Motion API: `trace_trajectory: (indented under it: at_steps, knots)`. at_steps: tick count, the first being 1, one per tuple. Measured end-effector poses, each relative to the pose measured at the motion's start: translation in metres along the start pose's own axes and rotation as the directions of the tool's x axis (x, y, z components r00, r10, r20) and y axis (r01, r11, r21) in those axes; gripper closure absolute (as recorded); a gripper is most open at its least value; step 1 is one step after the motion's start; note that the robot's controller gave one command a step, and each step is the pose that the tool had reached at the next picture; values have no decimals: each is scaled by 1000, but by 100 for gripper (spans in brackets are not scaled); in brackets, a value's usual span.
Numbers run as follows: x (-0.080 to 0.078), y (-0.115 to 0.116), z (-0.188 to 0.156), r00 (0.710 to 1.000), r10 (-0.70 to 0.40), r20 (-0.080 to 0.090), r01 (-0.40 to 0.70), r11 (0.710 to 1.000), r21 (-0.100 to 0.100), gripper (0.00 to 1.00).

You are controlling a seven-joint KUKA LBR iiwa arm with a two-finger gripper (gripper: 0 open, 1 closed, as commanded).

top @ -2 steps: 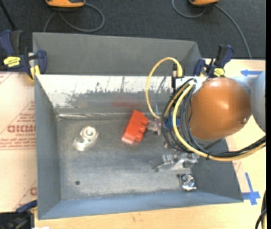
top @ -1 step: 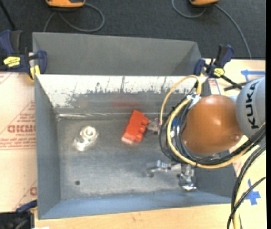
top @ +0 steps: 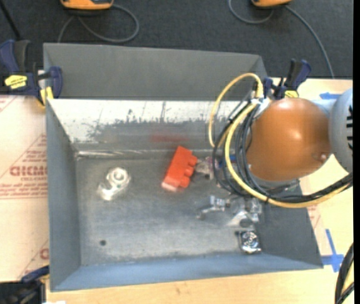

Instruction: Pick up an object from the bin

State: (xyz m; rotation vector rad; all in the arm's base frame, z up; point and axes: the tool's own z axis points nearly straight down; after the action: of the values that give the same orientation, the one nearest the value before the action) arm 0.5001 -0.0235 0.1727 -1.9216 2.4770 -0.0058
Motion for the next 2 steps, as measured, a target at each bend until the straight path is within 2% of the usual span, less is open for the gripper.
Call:
trace_trajectory:
  at_steps: [1,2]
  knots:
    - [77,-44,84,997,-83,-3,83,997,-9,0]
    - [72,-44,80,996,-85,0,85,996,-6,100]
